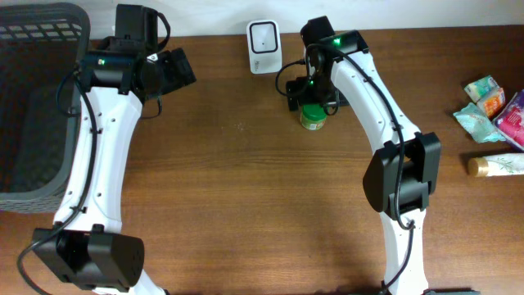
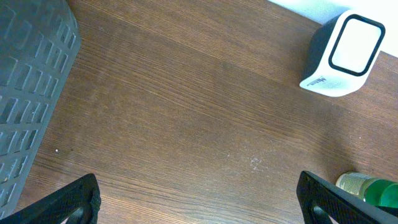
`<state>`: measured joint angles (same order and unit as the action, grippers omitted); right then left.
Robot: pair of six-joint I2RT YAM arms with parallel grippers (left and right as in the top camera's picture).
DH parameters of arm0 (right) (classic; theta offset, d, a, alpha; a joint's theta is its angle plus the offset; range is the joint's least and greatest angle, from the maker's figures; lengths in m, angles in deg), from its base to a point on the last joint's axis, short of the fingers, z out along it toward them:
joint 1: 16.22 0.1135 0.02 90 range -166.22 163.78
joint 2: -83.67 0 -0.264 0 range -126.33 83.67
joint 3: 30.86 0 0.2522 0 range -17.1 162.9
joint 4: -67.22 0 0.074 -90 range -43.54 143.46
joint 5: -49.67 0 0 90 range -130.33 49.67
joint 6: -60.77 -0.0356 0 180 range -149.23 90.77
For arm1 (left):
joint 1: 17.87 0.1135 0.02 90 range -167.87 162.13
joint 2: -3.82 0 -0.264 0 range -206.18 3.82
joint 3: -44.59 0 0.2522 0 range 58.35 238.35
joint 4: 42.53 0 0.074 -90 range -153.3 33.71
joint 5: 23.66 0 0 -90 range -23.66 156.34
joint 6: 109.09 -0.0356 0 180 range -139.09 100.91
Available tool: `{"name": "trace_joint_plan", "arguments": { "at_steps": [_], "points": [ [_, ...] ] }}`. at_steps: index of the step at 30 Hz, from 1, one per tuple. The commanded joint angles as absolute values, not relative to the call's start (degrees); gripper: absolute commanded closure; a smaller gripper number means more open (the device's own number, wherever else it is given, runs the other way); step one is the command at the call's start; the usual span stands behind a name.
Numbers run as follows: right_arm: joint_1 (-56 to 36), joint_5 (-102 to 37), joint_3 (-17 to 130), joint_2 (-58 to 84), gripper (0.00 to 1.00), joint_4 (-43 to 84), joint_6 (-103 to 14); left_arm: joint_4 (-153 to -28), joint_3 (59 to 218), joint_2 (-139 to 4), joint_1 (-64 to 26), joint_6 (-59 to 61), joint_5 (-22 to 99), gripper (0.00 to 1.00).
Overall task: Scan the item barcode
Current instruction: 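Hold the jar with the right gripper near the scanner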
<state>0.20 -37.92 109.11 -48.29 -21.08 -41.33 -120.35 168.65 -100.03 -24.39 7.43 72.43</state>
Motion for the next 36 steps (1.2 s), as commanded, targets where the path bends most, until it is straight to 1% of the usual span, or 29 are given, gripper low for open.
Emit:
{"name": "trace_joint_plan", "arguments": {
  "at_steps": [1, 2, 12, 36],
  "points": [
    [-0.23, -41.74, 110.27, -47.96, 0.01, -21.13, -45.11, -120.35, 168.2, -100.43, -24.46, 6.27, 73.06, 0.01],
    [-0.23, -43.8, 109.77, -47.96, 0.01, -21.08, -46.8, -120.37, 168.2, -100.43, -24.46, 6.27, 73.06, 0.01],
    [-0.23, -43.6, 106.55, -47.96, 0.01, -18.7, -46.73, -120.39, 168.2, -100.43, -24.46, 6.27, 73.06, 0.01],
    [-0.23, -43.62, 106.55, -47.96, 0.01, -16.32, -46.73, -120.46, 168.2, -100.43, -24.46, 6.27, 73.06, 0.01]
  ]
}}
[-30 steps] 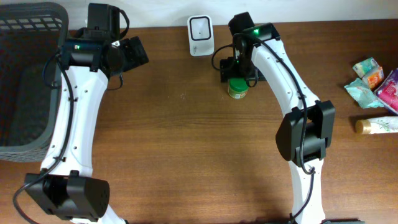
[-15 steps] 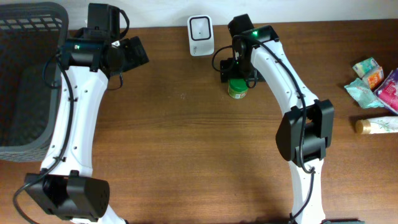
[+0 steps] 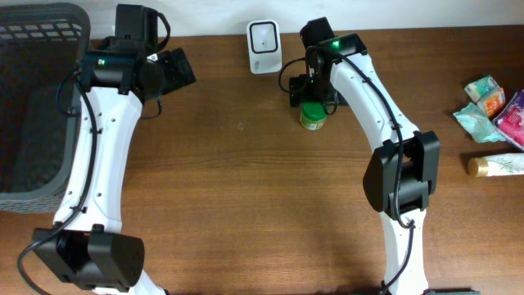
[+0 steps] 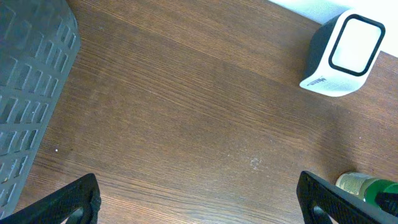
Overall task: Scan the item barcode
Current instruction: 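Hold the jar with the right gripper near the scanner, then lift the green-capped jar up to the scanner face with the right gripper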
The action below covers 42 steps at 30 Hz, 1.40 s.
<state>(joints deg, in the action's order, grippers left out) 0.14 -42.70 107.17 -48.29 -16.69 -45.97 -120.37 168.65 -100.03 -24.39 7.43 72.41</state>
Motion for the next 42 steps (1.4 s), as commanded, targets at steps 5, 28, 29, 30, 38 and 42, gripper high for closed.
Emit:
{"name": "trace_joint_plan", "arguments": {
  "at_steps": [5, 28, 29, 30, 38, 42],
  "points": [
    [-0.23, -43.62, 106.55, -47.96, 0.01, -16.34, -46.75, -120.46, 168.2, -100.43, -24.46, 6.27, 73.06, 0.01],
    [-0.13, -41.46, 98.09, -47.99, 0.23, -8.62, -49.7, -120.46, 168.2, -100.43, -24.46, 6.27, 73.06, 0.01],
    [-0.13, -41.46, 98.09, -47.99, 0.27, -8.62, -49.7, -120.46, 168.2, -100.43, -24.46, 6.27, 73.06, 0.01],
    [-0.13, -41.46, 98.09, -47.99, 0.3, -8.62, -49.68, -120.46, 168.2, -100.43, -24.46, 6.27, 73.06, 0.01],
    [-0.13, -41.46, 100.96, -47.94, 0.34, -8.01, -49.68, -120.46, 168.2, -100.43, -24.46, 6.27, 73.06, 0.01],
    [-0.13, -41.44, 106.51, -47.94, 0.35, -6.66, -49.0, -120.46, 168.2, -100.43, -24.46, 6.29, 73.06, 0.01]
  ]
}}
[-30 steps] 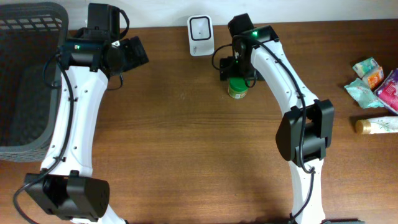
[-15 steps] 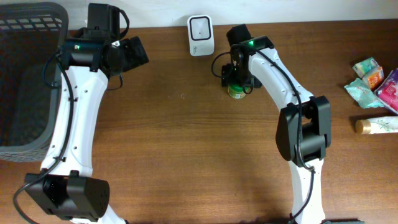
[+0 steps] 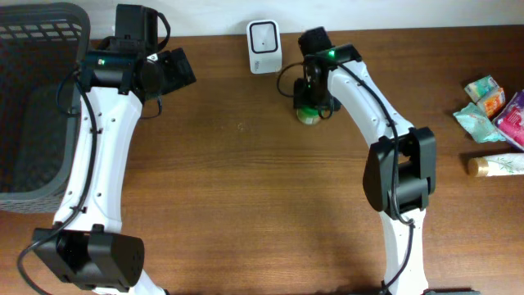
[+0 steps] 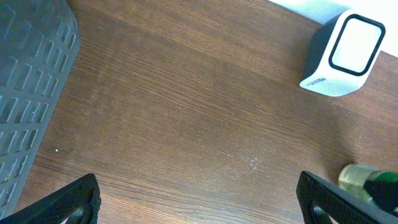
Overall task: Scan the item barcode
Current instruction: 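Lift the green-capped jar up to the scanner face with the right gripper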
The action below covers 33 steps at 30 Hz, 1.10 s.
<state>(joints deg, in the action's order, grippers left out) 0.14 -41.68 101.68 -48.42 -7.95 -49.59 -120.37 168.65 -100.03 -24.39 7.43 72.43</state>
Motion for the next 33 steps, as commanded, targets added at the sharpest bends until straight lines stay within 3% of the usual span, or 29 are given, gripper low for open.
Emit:
{"name": "trace_joint_plan", "arguments": {
  "at_steps": [1, 11, 18, 21, 24, 27, 33],
  "points": [
    [-0.13, -41.44, 107.45, -47.94, 0.35, -5.76, -49.03, -120.46, 168.2, -100.43, -24.46, 6.27, 73.06, 0.01],
    [1.01, -34.75, 108.59, -47.94, 0.3, 25.89, -48.7, -120.46, 168.2, -100.43, -24.46, 6.27, 73.06, 0.01],
    [2.17, -34.99, 108.48, -48.77, 0.3, 39.09, -44.68, -120.46, 168.2, -100.43, -24.46, 6.27, 73.06, 0.01],
    [2.15, -36.5, 108.45, -49.95, 0.37, 38.68, -44.7, -120.46, 168.2, -100.43, -24.46, 6.27, 73.06, 0.01],
    [2.15, -36.47, 108.45, -50.54, 0.3, 37.76, -44.7, -120.46, 168.2, -100.43, -24.46, 6.27, 73.06, 0.01],
    [2.02, -36.5, 108.48, -50.41, 0.3, 36.12, -44.7, -120.46, 168.2, -100.43, -24.46, 6.27, 73.06, 0.01],
    [-1.02, -36.45, 108.5, -48.9, 0.28, 16.14, -44.7, -120.46, 168.2, -100.43, -24.46, 6.27, 73.06, 0.01]
  ]
}}
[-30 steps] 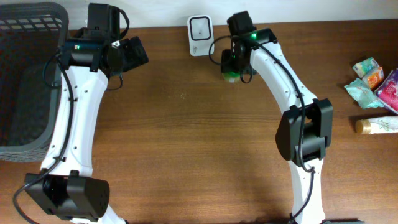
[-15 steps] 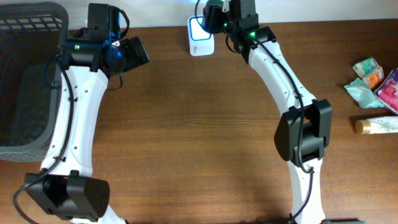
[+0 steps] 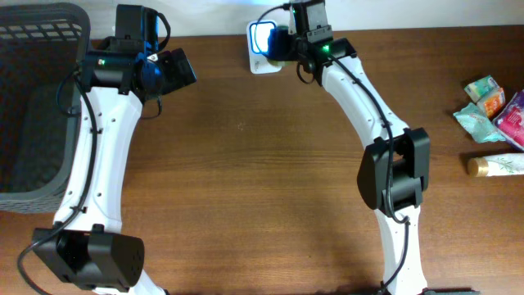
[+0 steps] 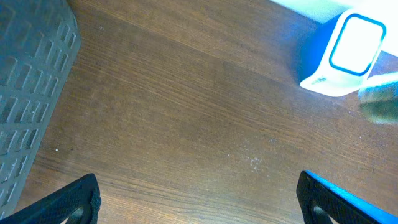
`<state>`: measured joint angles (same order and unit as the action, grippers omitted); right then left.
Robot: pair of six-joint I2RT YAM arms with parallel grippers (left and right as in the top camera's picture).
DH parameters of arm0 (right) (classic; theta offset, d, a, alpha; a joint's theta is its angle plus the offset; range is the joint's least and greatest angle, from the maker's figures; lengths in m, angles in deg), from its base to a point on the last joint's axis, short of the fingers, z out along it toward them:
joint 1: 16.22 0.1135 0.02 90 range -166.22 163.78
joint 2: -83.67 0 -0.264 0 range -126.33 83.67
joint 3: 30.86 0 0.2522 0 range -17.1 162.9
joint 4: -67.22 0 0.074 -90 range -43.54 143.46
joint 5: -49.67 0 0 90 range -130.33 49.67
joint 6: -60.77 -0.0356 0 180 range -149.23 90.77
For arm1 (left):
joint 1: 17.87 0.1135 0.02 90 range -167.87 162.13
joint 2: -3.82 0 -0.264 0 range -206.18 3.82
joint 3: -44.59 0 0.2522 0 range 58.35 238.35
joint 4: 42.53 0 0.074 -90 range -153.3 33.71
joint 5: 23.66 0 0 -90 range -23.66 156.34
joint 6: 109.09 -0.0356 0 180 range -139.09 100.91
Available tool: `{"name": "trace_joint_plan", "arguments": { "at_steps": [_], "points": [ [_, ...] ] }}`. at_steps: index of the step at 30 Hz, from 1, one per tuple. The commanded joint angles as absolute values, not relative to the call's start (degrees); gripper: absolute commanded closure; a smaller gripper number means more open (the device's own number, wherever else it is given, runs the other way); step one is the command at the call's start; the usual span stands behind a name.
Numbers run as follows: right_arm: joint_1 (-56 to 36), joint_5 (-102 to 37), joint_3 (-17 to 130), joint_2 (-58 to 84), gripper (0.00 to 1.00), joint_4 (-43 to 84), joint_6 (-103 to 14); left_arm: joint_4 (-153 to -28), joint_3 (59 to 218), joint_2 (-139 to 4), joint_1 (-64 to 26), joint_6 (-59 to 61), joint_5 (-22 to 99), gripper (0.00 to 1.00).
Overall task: Scan the item barcode
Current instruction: 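Lift the green-capped jar up to the scanner face with the right gripper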
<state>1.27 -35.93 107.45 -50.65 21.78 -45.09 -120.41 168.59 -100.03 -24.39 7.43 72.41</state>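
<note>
The white barcode scanner [image 3: 262, 37] stands at the table's back edge and glows blue; the left wrist view shows it too [image 4: 348, 53]. My right gripper [image 3: 283, 44] is right beside its face, shut on the small green jar. The jar shows only as a greenish blur [image 4: 379, 102] just below the scanner in the left wrist view; from overhead the gripper hides it. My left gripper [image 3: 176, 70] hangs open over bare table at the back left, its dark fingertips [image 4: 78, 199] wide apart with nothing between them.
A dark grey basket [image 3: 33, 106] fills the left edge, and its wall [image 4: 31, 93] shows in the left wrist view. Several coloured packets [image 3: 483, 98] and a tube [image 3: 495, 164] lie at the far right.
My right gripper was over the green jar on the table, right of the scanner; now it holds the jar against the scanner's face. The scanner has lit up blue. The left arm has not moved.
First my right gripper stood by the green jar on the table to the right of the scanner, and stayed close to it. Then it was down over the jar. Now the jar is off the table, at the glowing scanner. The left gripper stayed open throughout.
</note>
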Motion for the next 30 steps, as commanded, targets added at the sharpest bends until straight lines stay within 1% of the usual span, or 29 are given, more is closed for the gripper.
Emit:
{"name": "trace_joint_plan", "arguments": {
  "at_steps": [1, 3, 4, 6, 7, 11, 12, 14, 16, 17, 18, 19, 22, 24, 30],
  "points": [
    [-1.57, -36.47, 108.48, -48.69, 0.28, 13.32, -44.7, -120.46, 168.2, -100.43, -24.46, 6.27, 73.06, 0.01],
    [-3.32, -36.23, 108.5, -48.66, 0.28, 3.84, -44.7, -120.46, 168.2, -100.43, -24.46, 6.27, 73.06, 0.01],
    [-3.69, -36.26, 108.48, -48.69, 0.28, 1.08, -44.7, -120.46, 168.2, -100.43, -24.46, 6.27, 73.06, 0.01],
    [-4.32, -36.26, 108.48, -48.69, 0.22, -3.22, -44.65, -120.46, 168.2, -100.43, -24.46, 6.27, 73.06, 0.01],
    [-4.3, -36.19, 108.48, -48.69, 0.19, -3.4, -44.68, -120.46, 168.2, -100.43, -24.46, 6.29, 73.06, 0.01],
    [-4.19, -29.76, 108.48, -48.69, 0.16, 0.36, -44.41, -120.46, 168.2, -100.43, -24.46, 6.27, 73.06, 0.01],
    [-4.19, -28.37, 108.48, -48.69, 0.12, 3.22, -41.79, -120.46, 168.2, -100.43, -24.46, 6.27, 73.06, 0.01],
    [-4.21, -27.86, 108.48, -48.71, 0.01, 8.36, -30.64, -120.46, 168.2, -100.43, -24.46, 6.27, 73.06, 0.01],
    [-4.21, -27.86, 108.48, -48.86, 0.01, 10.81, -28.39, -120.46, 168.2, -100.43, -24.46, 6.27, 73.06, 0.01],
    [-4.15, -27.53, 108.45, -49.49, 0.01, 12.56, -29.49, -120.46, 168.2, -100.43, -24.46, 6.27, 73.06, 0.01],
    [-3.69, -27.14, 108.45, -50.94, 0.01, 15.29, -35.3, -120.46, 168.2, -100.43, -24.46, 6.27, 73.06, 0.01],
    [-3.08, -26.57, 108.45, -52.12, 0.01, 16.67, -37.94, -120.46, 168.2, -100.43, -24.46, 6.27, 73.06, 0.01],
    [-1.39, -27.01, 108.45, -54.67, 0.01, 18.15, -37.68, -120.46, 168.2, -100.43, -24.46, 6.27, 73.06, 0.01],
    [-0.82, -26.99, 108.45, -55.29, 0.01, 17.58, -37.68, -120.46, 168.2, -100.43, -24.46, 6.27, 73.06, 0.01],
    [-0.02, -27.01, 108.45, -55.35, 0.01, 9.1, -37.68, -120.46, 168.2, -100.43, -24.46, 6.27, 73.06, 0.01]
  ]
}}
